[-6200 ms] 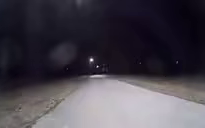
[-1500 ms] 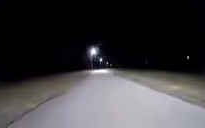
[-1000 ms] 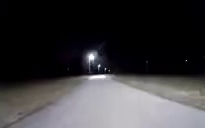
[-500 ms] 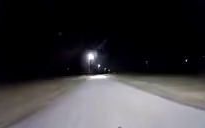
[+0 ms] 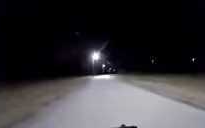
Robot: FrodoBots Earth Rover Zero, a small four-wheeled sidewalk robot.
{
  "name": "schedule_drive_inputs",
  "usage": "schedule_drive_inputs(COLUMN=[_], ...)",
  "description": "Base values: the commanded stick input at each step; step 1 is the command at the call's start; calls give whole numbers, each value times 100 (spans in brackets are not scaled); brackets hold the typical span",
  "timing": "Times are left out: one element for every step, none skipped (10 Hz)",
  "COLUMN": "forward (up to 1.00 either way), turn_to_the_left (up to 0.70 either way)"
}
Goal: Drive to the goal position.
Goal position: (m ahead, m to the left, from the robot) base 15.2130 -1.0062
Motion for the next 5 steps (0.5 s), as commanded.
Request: schedule_drive_inputs(forward=[100,100,100,100,100], turn_to_the_left=[18,4,0,0,0])
